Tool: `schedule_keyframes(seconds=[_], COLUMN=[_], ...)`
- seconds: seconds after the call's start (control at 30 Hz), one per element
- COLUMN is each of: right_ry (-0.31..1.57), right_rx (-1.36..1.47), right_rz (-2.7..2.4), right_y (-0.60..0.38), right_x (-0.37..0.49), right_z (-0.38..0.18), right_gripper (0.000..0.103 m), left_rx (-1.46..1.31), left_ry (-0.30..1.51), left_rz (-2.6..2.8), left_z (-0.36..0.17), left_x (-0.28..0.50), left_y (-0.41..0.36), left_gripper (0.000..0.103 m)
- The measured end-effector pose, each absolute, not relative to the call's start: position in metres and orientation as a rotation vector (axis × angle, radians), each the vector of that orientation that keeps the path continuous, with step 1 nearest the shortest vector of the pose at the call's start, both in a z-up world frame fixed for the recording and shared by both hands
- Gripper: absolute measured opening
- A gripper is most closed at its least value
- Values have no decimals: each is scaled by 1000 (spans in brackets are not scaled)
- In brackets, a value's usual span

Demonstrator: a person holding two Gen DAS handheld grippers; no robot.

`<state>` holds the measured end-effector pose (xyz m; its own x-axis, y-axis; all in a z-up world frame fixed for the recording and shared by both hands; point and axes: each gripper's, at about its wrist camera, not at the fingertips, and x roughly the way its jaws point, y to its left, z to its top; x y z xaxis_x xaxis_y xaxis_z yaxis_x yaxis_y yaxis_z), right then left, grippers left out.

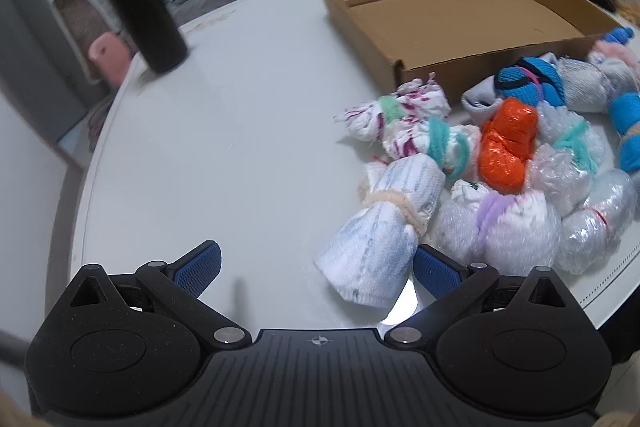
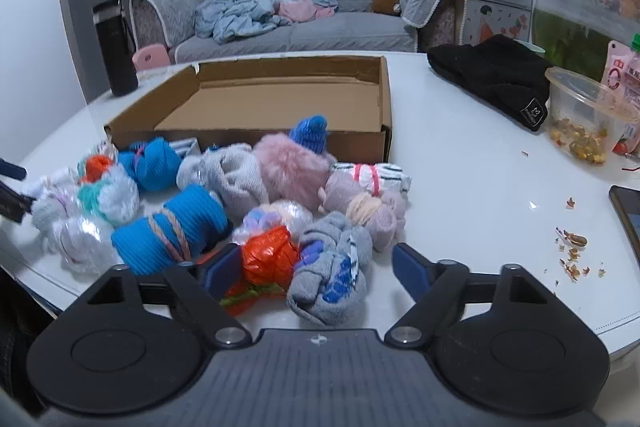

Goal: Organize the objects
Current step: 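Move both tools toward the pile of rolled socks beside the box, then grasp the white string-tied sock bundle with left tool while right grasps grey sock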

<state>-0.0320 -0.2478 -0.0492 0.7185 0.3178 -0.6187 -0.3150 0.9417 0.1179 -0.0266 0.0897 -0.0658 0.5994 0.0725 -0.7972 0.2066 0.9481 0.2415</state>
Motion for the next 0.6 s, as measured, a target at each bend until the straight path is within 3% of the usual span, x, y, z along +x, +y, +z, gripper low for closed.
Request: schedule_keyframes(seconds=[0.27,0.47,0.6], right_ry=[687,678,672], right_rx=[-18,18,-13], right_rz=[311,329,307], right_y=[-249,-252,-251], right_x=[-35,-33,-37], right_z=[-49,-46,-47], right_gripper=[73,65,66], left_rx=[244,326,377], left_ry=[944,892,897], left_rz=[-122,-153,-165], left_z=[-71,-65,-69], left_x=[-16,-17,-17], left_y=[103,98,97], left_gripper=[101,100,101])
